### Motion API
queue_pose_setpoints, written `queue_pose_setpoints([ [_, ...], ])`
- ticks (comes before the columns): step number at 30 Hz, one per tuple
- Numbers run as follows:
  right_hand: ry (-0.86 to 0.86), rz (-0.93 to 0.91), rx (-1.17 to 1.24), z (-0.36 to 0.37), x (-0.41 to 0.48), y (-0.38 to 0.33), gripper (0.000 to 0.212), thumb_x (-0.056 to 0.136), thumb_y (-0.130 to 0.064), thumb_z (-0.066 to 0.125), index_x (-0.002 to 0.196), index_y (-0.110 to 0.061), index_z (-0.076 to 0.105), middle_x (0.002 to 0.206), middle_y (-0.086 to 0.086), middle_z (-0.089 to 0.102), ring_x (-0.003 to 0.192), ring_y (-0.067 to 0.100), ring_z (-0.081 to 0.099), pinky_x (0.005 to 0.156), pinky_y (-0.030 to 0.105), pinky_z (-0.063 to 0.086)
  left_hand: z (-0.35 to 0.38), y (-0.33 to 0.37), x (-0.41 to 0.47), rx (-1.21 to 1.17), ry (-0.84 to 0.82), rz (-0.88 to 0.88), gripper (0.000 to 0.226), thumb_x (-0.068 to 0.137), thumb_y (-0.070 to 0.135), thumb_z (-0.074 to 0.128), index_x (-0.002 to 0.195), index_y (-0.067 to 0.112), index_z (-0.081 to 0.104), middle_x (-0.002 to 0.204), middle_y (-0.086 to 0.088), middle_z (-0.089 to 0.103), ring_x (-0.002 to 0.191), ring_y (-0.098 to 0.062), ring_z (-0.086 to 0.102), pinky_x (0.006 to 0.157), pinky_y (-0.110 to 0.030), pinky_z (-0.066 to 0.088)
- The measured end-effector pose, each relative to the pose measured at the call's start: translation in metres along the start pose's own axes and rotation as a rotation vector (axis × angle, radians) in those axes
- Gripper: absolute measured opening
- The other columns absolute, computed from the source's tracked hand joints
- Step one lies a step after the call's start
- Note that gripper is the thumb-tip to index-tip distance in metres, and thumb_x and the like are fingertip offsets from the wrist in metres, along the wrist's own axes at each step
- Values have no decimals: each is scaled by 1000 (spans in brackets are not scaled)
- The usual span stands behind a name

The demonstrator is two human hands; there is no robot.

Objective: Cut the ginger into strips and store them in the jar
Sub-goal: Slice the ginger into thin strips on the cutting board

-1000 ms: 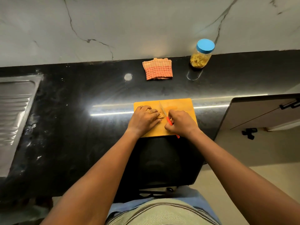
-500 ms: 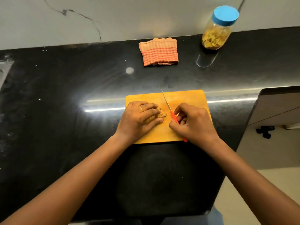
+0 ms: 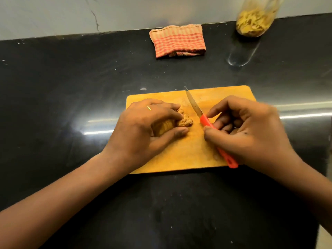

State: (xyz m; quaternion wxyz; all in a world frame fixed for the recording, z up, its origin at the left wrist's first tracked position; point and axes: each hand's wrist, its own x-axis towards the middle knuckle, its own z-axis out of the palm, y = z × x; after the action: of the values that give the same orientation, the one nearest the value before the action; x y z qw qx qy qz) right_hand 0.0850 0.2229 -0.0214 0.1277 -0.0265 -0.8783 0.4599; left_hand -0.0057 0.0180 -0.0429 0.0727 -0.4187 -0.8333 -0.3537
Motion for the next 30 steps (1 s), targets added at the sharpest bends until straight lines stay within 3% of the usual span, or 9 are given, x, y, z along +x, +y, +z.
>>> queue_pose_setpoints([
  [13,-72,-38,30,1,-7,1,23,64,-30,75,83,-22,68,68,3,68,54,16,64,51,28,56,-4,8,-12,-28,37,-21,32,79,46,75,101,22,76,108,10,73,103,4,67,91,-25,55],
  [18,-88,-49,30,2,-18,-5,23,64,-30,76,83,-20,68,67,3,68,53,16,63,50,31,54,-12,21,-18,-56,-5,-85,29,77,51,77,95,28,77,99,16,73,100,2,68,89,-30,56],
  [22,-127,-78,47,4,-38,-11,22,65,-29,77,83,-21,68,67,1,68,54,16,64,50,27,52,-24,32,-30,-119,-76,-139,29,63,52,79,84,32,77,90,16,75,99,-3,69,90,-37,57],
  [27,-104,-151,21,7,-59,-19,16,68,-24,77,82,-22,70,67,1,67,55,10,62,51,20,48,-29,36,-48,-156,-66,-71,32,63,46,84,85,24,78,92,9,74,96,-13,70,83,-35,58],
  [30,-49,-196,-61,7,-63,-24,15,68,-25,78,81,-26,70,66,-3,67,55,12,62,49,16,45,-31,34,-48,-190,-99,-26,30,65,39,84,87,20,79,96,9,74,98,-9,70,82,-21,57],
])
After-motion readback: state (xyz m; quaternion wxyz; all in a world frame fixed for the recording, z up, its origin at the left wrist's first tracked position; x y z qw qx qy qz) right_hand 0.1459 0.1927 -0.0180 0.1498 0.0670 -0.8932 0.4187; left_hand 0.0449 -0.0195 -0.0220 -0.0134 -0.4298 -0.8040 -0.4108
